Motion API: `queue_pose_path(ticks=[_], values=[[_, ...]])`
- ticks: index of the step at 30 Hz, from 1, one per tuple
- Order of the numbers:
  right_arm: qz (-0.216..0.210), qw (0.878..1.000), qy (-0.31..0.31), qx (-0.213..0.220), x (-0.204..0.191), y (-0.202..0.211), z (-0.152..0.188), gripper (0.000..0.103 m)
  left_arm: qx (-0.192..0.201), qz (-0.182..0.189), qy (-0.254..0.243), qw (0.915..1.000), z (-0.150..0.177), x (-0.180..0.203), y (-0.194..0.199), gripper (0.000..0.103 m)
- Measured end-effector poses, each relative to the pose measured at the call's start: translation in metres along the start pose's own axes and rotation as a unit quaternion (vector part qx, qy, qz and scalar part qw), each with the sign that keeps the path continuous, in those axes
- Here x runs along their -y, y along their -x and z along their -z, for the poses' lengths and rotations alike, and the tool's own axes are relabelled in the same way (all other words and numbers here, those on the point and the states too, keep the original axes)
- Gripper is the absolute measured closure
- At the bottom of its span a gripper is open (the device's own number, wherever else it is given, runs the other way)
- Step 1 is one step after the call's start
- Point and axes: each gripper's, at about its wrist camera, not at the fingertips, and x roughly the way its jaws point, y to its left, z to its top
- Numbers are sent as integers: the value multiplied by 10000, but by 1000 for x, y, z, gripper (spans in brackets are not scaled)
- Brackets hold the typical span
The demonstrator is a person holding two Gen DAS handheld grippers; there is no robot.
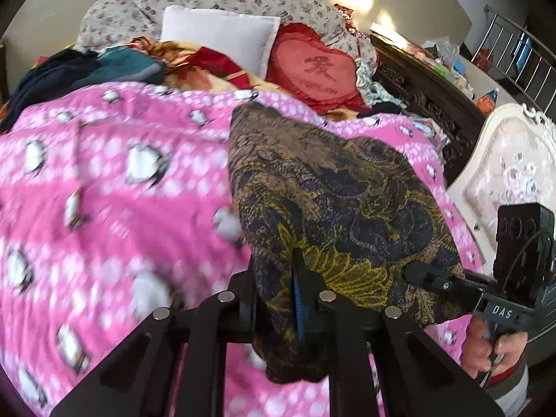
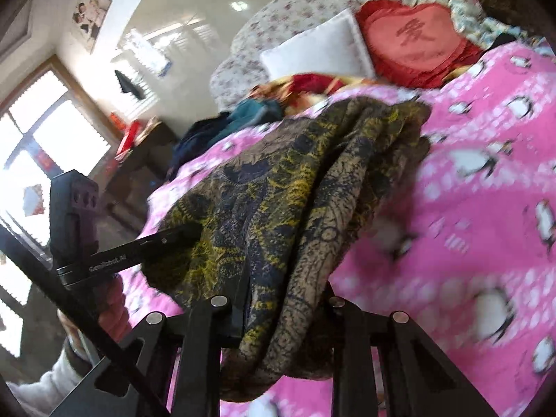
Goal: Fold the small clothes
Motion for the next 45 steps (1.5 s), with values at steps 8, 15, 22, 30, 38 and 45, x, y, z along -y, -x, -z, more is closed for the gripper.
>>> queue_pose_path(ticks=[8, 15, 22, 30, 38, 45], values=[[-495, 9959, 67, -756, -30, 2, 70, 80, -163, -90, -160, 9997, 91, 0, 50, 91], [85, 9907, -143, -1351, -16, 10, 134, 66, -538, -408, -537, 9963, 171, 12, 48, 88], [970, 9952, -4, -149, -21, 57, 98, 30, -53, -715, -340, 9968, 143, -3, 85, 40], [1083, 9900, 891, 175, -73, 0, 49, 57, 153, -786, -96, 9967, 103, 10, 55, 32], [1660, 9846, 418, -348, 4, -46, 45, 66, -435, -899, 186, 9948, 115, 3, -14, 26], [1480, 9873, 561, -158, -25, -2, 55, 61, -405, -976, 141, 9943, 118, 5, -1, 25]])
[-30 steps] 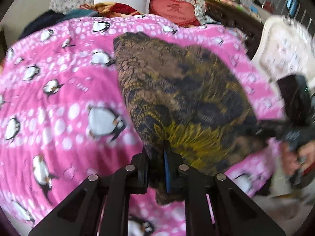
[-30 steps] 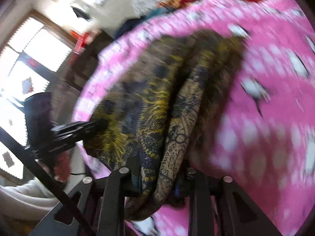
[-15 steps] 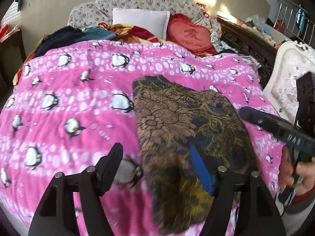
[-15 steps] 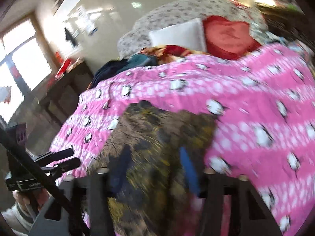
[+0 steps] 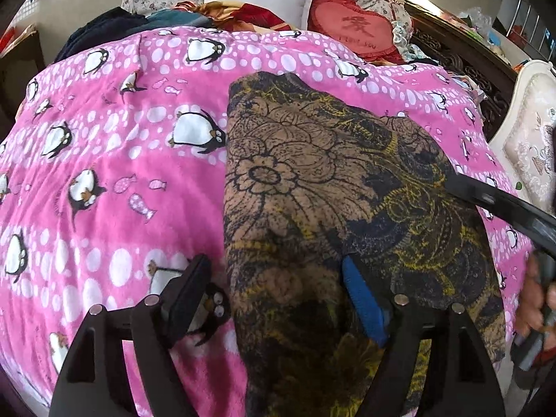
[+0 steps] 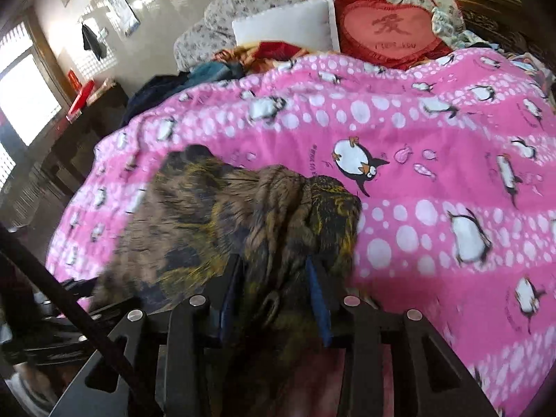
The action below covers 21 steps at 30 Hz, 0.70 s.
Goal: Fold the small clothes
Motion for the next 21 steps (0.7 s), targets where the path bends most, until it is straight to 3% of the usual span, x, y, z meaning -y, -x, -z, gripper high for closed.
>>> queue_pose_path(ticks=[6, 8, 10, 14, 18, 21], values=[[21, 9969, 783, -22, -38, 43, 45, 61, 56, -122, 13, 9999, 10, 0, 3, 25], [457, 9931, 1029, -328, -39, 26, 66, 61, 115, -191, 26, 9997, 11, 3, 3, 22], [609, 9940, 829, -380, -29, 13, 82, 62, 177, -303, 13, 9994, 13, 4, 4, 21], [244, 9996, 123, -34, -16, 36, 86, 61, 252, -509, -50, 9984, 16, 8, 11, 21], [190, 9993, -84, 321, -19, 61, 80, 38, 379, -628, -24, 9973, 19, 9, 21, 21], [280, 9983, -15, 508, -29, 69, 75, 34, 475, -642, 103, 9968, 22, 6, 30, 21]])
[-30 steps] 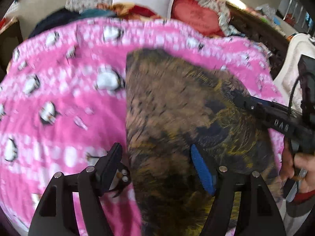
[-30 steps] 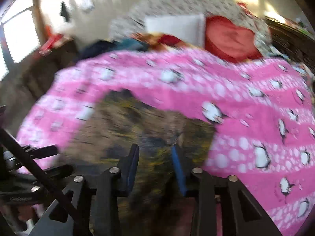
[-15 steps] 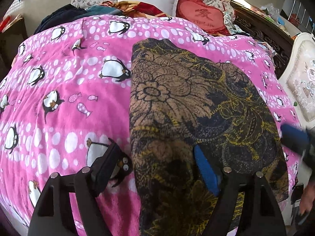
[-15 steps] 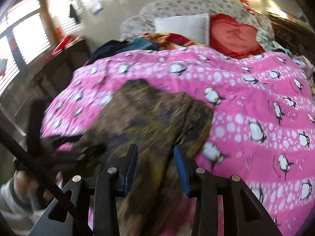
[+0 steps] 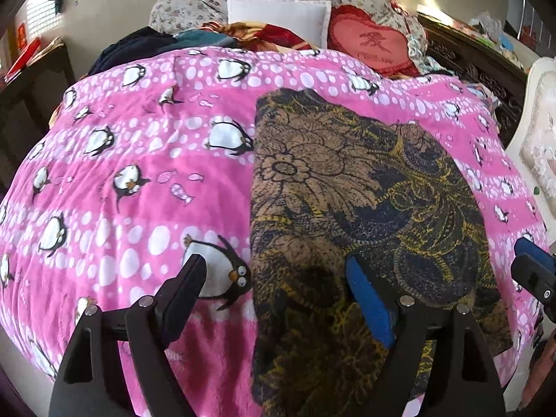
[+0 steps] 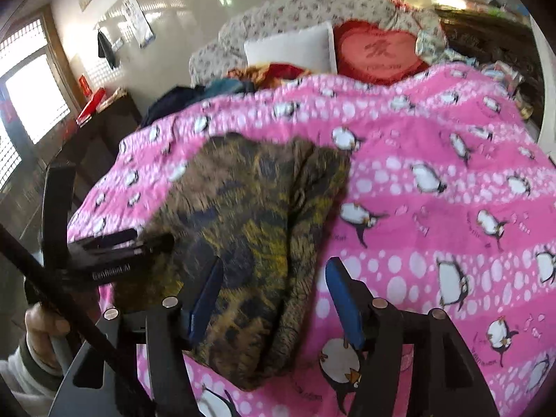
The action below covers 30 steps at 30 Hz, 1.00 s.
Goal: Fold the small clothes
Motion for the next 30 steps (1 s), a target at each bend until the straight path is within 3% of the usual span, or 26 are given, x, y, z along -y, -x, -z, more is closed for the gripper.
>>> queue_pose_path(ticks=[18, 30], values=[[460, 9984, 19, 326, -28, 7, -11, 14, 494, -116, -26, 9987, 2, 7, 43, 20], [518, 9981, 119, 323, -38, 9, -8, 13, 589, -185, -4, 9981, 2, 6, 49, 20]])
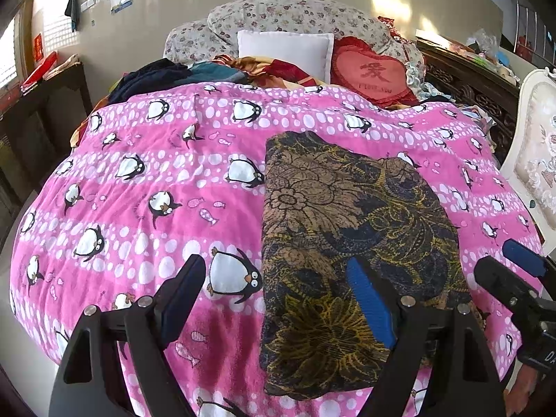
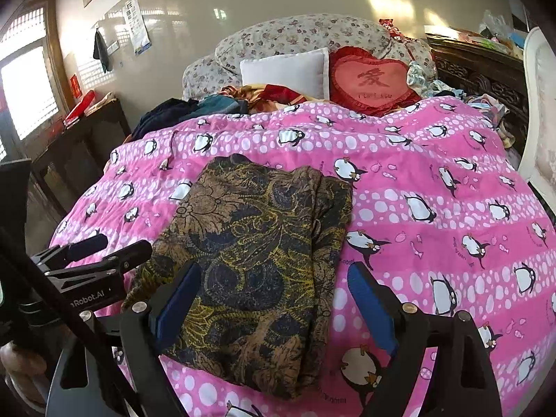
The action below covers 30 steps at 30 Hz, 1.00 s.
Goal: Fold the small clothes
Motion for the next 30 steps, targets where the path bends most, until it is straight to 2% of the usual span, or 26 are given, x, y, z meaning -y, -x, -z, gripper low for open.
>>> queue_pose_path(ticks=[23, 30], values=[[0, 9999, -75, -125, 0, -9, 2, 12, -59, -8, 11, 10000, 4, 0, -5, 20], [135, 9998, -10, -109, -4, -13, 2, 11, -113, -24, 20, 9999, 4, -1, -9, 20]])
